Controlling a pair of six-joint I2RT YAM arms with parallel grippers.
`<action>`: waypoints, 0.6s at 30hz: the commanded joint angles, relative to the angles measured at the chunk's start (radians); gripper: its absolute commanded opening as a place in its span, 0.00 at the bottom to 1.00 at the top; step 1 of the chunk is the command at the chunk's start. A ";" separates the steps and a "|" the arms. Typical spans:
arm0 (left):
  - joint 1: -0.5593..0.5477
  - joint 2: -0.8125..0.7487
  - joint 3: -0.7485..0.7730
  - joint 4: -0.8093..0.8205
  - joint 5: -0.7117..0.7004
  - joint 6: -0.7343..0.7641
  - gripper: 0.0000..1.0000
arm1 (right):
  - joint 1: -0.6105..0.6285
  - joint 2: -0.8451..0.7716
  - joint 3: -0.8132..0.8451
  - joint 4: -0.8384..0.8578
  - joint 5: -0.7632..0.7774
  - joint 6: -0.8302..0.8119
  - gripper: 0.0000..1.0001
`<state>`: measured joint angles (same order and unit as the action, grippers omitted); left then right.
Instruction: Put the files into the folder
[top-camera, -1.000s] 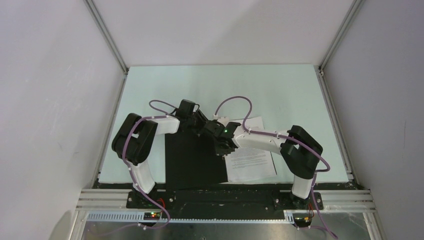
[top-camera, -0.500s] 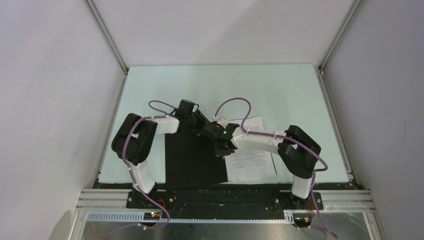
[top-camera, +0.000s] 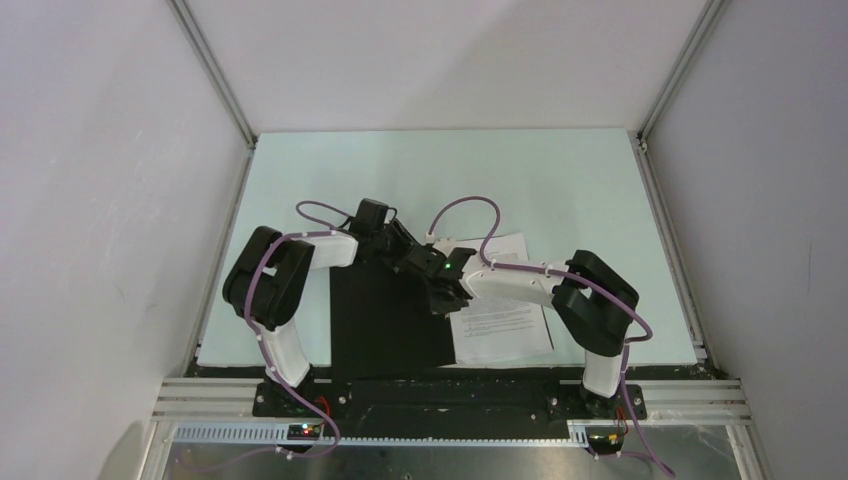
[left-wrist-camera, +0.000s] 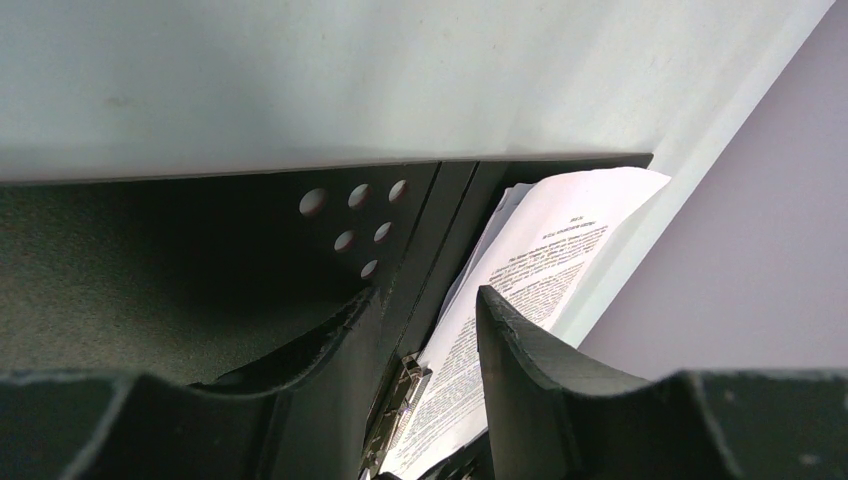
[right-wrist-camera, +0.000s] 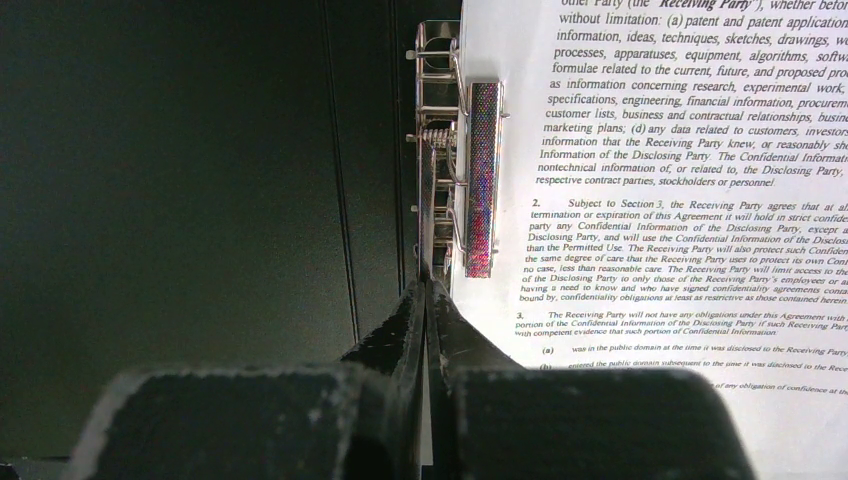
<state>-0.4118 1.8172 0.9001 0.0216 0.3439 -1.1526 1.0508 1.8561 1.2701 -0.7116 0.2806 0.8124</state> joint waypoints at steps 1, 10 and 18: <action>0.017 0.026 -0.028 -0.068 -0.099 0.018 0.48 | 0.002 0.084 -0.041 -0.077 0.006 0.012 0.01; 0.020 0.025 -0.030 -0.069 -0.102 0.017 0.48 | -0.004 0.096 -0.072 -0.058 0.001 0.019 0.01; 0.021 0.026 -0.036 -0.069 -0.106 0.015 0.48 | -0.015 0.093 -0.093 -0.066 0.019 0.025 0.00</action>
<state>-0.4061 1.8172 0.8993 0.0219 0.3439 -1.1530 1.0470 1.8606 1.2617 -0.7017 0.2810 0.8196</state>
